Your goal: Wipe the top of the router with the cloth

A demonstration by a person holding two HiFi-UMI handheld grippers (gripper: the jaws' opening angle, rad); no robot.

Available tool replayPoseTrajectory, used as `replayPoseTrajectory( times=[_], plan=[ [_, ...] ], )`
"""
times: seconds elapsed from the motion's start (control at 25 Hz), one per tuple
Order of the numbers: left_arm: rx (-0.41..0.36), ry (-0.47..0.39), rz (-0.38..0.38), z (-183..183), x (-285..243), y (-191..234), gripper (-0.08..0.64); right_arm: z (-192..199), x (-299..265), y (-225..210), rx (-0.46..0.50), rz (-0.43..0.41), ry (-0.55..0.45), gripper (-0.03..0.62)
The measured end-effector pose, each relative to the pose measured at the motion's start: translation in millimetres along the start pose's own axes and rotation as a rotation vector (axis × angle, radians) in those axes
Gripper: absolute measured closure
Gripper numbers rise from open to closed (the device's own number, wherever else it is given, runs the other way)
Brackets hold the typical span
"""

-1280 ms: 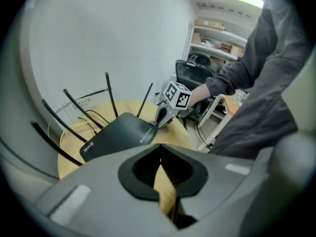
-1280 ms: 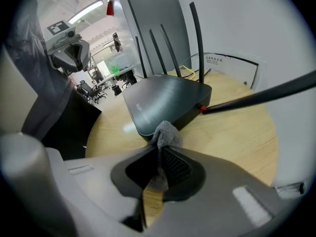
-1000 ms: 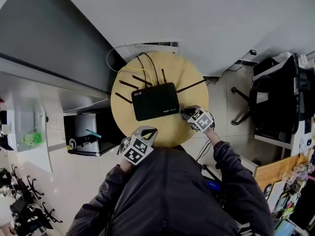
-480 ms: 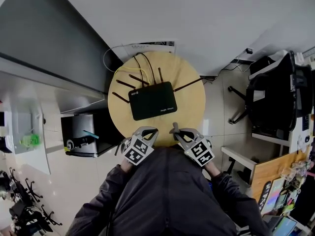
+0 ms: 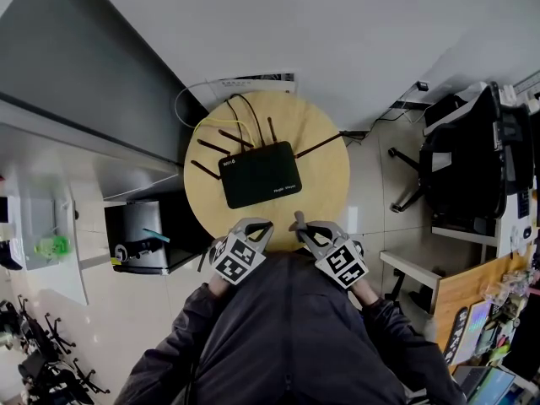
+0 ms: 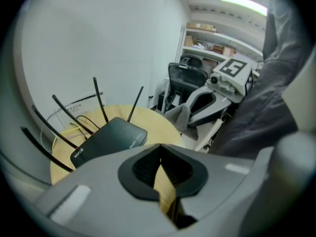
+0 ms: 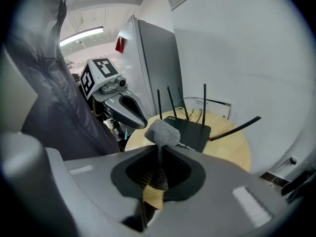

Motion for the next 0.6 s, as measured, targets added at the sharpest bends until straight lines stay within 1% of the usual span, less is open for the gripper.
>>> replayPoseTrajectory(
  times=[0.6],
  plan=[
    [-0.023,-0.004,0.016,0.7,1.5,-9.4,0.558,1.6,1.6,9.4,-0.01,0.004,-0.016,0.567]
  ],
)
Point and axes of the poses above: the fingertips, and each gripper's own axes: x backward along the fingers, y to its left, z out of its underside, the point moved 9 cm from there along x, backward along the fingers, and after that the axes turned 7 degrees about -z, right-handed, at the moved point
